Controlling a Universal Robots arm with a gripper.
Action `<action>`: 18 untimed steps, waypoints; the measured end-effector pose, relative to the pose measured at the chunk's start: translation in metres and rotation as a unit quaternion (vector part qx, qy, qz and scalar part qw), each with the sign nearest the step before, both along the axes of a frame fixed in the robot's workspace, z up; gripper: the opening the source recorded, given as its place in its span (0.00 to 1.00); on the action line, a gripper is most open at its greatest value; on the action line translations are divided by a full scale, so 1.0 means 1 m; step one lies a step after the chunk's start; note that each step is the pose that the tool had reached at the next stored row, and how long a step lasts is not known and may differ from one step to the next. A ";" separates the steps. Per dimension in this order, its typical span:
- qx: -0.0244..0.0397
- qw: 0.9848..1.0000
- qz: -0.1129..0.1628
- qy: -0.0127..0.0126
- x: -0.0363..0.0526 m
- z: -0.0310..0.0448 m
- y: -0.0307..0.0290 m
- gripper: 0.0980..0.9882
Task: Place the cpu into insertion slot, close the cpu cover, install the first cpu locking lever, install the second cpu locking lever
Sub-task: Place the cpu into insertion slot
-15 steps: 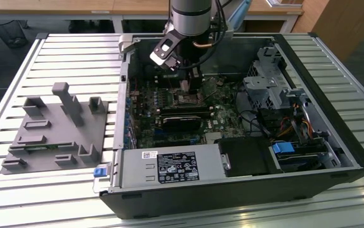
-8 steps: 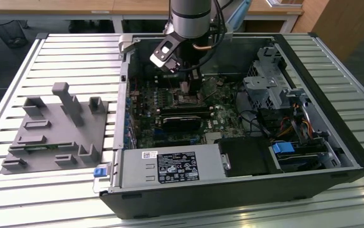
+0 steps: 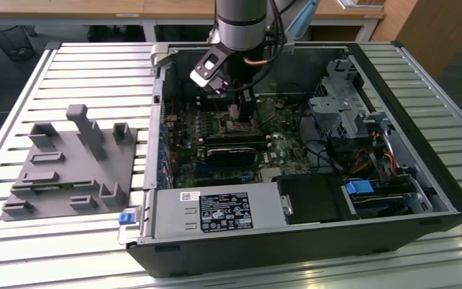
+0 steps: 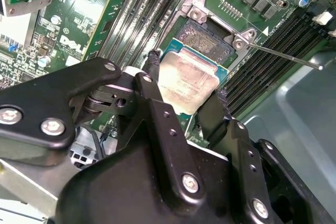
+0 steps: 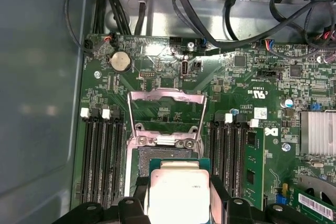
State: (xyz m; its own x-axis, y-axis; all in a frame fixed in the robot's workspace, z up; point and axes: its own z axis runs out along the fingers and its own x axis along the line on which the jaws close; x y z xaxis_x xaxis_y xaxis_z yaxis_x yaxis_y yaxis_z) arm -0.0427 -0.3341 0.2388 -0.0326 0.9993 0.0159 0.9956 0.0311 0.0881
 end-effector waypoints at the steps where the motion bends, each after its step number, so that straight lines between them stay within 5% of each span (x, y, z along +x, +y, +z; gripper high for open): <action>1: 0.000 1.000 0.000 0.000 -0.0001 -0.0006 0.0001 0.50; 18: 0.000 1.000 0.000 0.000 -0.0005 -0.0098 0.0015 0.50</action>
